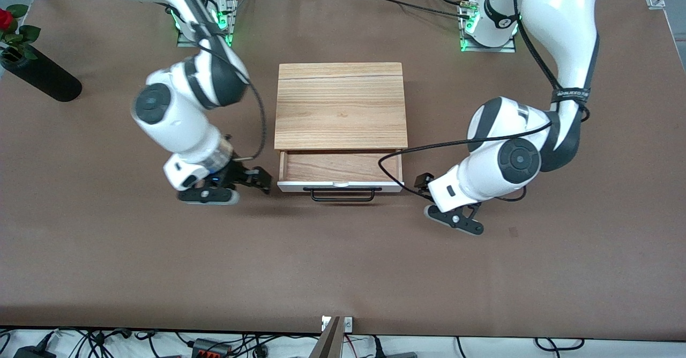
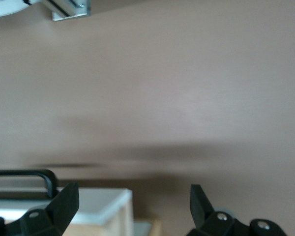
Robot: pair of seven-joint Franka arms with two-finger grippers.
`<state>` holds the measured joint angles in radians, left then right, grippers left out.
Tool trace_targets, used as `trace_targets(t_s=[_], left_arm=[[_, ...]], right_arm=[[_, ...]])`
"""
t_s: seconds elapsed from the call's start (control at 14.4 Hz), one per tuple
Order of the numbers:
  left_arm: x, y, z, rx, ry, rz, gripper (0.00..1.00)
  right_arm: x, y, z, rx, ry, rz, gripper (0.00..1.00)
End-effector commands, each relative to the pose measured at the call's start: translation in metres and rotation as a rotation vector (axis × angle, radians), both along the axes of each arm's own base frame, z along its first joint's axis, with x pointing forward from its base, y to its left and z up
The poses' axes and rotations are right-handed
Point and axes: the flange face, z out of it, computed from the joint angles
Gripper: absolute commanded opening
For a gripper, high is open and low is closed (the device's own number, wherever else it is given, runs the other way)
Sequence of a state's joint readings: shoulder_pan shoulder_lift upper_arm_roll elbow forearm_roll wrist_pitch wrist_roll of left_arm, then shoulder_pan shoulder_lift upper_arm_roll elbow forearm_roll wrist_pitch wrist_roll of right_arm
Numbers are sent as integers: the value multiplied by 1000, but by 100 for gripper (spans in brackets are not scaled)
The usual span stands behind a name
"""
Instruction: Close drawer with both arms simultaneously
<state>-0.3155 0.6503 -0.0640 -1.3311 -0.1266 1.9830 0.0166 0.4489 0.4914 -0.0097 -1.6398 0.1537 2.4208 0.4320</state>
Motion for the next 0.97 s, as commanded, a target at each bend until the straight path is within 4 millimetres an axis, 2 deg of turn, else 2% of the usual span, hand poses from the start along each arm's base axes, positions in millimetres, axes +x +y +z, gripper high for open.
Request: trace_targets(t_s=[0.0,0.21,0.35,0.49,0.9], left_arm=[[7,-13,-1,-44,-22,20,100],[9,-20,-11,-105,-22,54,100],[4,-31,-14,-109,-12,45,100],[-6,-44,-17,-113,13,31,100],[-19,-48,-30,-89,81,14,100]], right_arm=[[10,13,-19,32,-53,-43,100],[9,20,-31,40,-61,-46,100],[4,32,-30,48,-76,-28,100],[-7,44,-39,35,-56,1,100],[-24,52,-50,-9,46,36,100]])
